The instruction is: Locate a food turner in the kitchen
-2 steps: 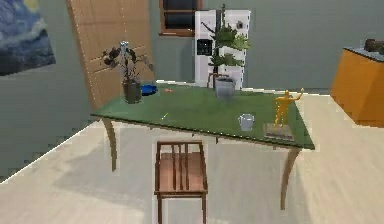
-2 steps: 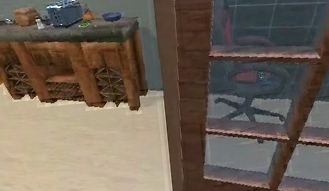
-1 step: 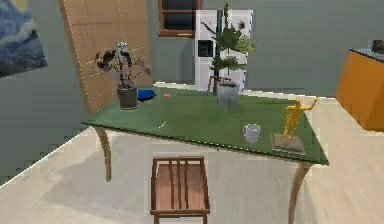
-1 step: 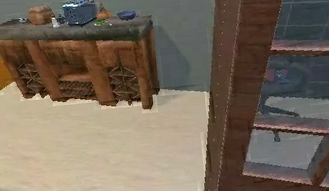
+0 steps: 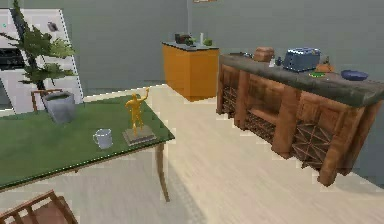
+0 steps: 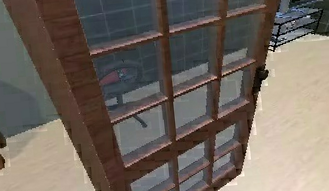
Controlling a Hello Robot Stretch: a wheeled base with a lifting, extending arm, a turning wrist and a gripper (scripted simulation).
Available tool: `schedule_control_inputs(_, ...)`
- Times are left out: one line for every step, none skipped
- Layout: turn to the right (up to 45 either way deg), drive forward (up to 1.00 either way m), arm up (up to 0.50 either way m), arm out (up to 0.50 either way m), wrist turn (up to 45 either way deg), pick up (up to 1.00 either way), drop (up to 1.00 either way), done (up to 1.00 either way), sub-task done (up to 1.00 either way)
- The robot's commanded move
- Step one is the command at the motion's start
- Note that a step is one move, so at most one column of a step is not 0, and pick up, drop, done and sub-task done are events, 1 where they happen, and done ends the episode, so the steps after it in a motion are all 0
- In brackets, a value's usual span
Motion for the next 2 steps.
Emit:
schedule_control_inputs(12.0,0.0,0.0,0.0,0.0,0.0,0.0,0.0,0.0)
schedule_control_inputs(0.0,1.0,0.0,0.0,0.0,0.0,0.0,0.0,0.0)
